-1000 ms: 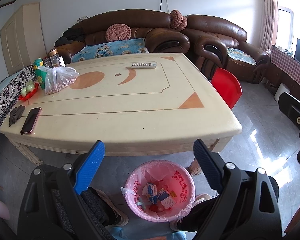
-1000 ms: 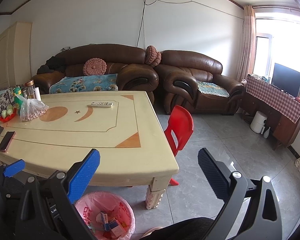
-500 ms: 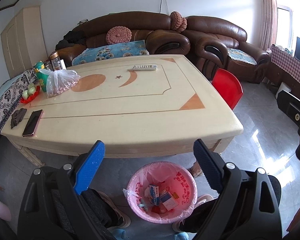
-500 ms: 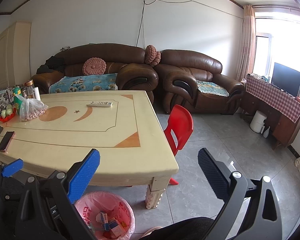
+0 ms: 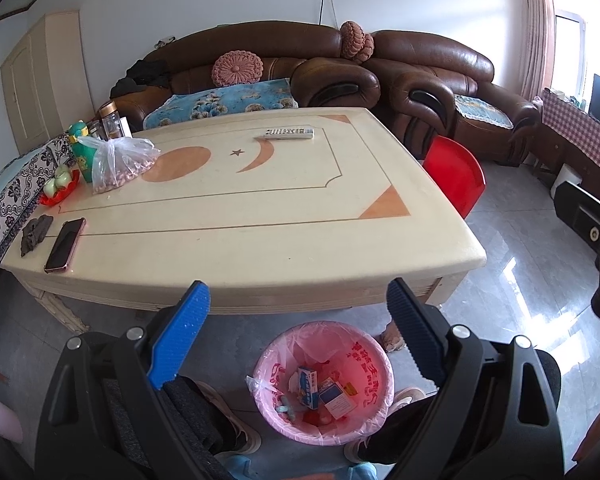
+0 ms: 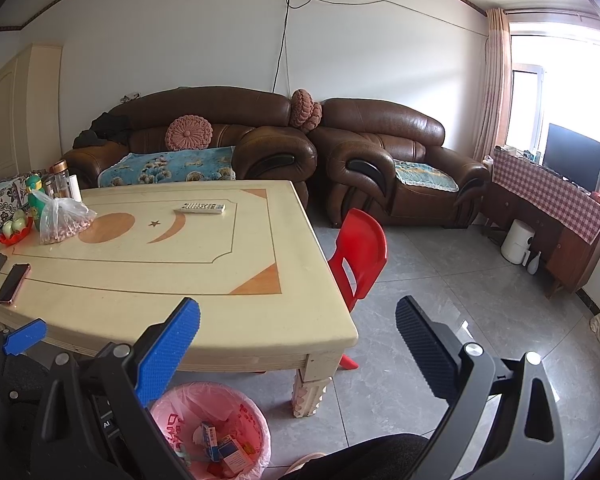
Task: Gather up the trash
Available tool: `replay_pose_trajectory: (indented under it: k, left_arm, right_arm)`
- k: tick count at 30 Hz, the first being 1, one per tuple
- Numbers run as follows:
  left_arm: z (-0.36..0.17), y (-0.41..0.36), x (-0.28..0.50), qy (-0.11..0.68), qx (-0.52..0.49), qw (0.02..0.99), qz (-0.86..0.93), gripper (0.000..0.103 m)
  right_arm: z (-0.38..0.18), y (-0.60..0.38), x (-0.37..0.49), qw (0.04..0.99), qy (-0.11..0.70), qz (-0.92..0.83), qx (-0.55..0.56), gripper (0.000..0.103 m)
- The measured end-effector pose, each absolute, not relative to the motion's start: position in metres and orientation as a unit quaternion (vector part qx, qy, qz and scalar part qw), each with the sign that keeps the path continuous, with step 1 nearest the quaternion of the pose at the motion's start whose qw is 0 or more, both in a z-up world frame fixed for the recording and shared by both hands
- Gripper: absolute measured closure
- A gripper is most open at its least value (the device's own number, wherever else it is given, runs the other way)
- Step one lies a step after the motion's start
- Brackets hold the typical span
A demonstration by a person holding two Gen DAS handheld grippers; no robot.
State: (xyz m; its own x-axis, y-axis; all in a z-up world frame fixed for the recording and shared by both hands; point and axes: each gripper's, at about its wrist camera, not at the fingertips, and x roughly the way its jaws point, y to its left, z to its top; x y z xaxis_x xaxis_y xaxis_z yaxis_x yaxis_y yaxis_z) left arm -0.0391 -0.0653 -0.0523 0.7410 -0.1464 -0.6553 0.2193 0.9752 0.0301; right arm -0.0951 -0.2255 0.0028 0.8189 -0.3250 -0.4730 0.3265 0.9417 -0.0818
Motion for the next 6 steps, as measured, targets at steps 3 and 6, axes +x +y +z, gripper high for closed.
replay_pose_trajectory:
  k: [3,6]
  left_arm:
    - [-0.0525,-0.0648,-0.038,0.349,0.053,0.931,-0.099,0.015]
    - [-0.0523,-0.0648,-0.0369,0.349,0.055,0.93,-0.098,0.015]
  right_arm:
    - [0.003,-0.2252,-0.0958,0.954,0.247,-0.171,0.001,0.007]
    - [0.0031,-0.2252,-0.096,0.954,0.246,-0.171,0.001,0.007]
